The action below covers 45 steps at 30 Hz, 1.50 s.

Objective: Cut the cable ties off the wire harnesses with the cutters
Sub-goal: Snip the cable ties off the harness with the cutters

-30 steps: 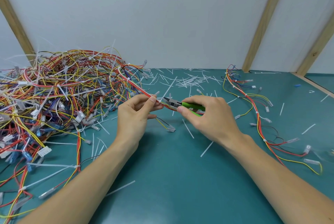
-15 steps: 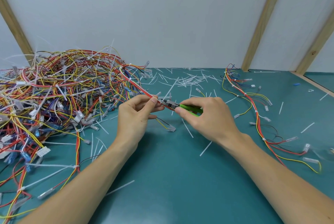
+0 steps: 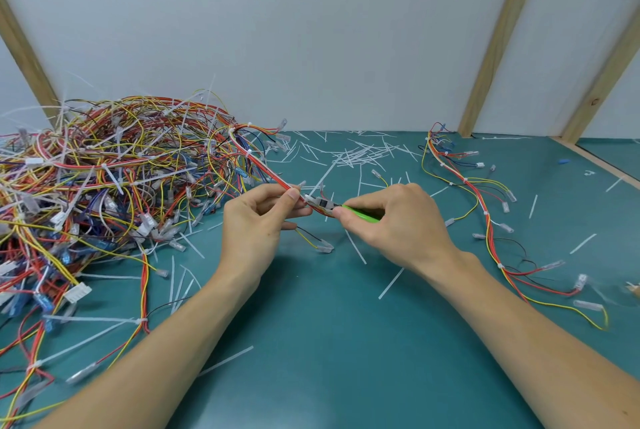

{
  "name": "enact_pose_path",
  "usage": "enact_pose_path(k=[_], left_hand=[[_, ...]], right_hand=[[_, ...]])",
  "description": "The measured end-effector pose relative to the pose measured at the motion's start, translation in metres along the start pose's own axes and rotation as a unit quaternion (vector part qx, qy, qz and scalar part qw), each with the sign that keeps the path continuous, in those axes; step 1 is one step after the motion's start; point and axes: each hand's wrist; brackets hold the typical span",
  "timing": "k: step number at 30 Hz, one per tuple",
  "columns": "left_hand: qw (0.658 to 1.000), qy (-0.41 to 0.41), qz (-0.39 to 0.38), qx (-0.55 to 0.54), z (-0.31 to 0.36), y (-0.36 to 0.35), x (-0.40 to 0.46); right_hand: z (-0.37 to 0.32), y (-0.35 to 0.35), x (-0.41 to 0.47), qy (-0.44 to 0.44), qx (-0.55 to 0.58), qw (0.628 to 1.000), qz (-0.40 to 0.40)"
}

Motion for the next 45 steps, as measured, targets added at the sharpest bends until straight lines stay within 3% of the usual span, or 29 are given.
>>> enact_pose_path(k=[26, 33, 39, 45], left_hand=[[1.0, 0.004, 0.001, -0.004, 0.003, 0.0, -0.001], [1.0, 0.01, 0.01, -0.002, 0.004, 0.0, 0.0], [0.999, 0.027, 0.022, -0.021, 0.004, 0.001, 0.002], [0.985, 0.1, 0.012, -0.142, 0.01, 0.01, 0.007]], right_hand=[[0.002, -0.001, 0.001, -0.002, -0.007, 1.0, -0.012], [0.009, -0.005, 0.003, -0.09, 0.041, 0.993, 0.068], [0.019, -0.007, 0.008, -0.203, 0.178, 0.959, 0.081], [0.024, -0.007, 0.009, -0.198, 0.253, 0.947, 0.023]])
Point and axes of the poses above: each hand's wrist, its own x-axis towards the middle knuckle, its own y-axis out of the back of the hand, z = x × y, and after that the axes turned 10 degrees about y, right-handed
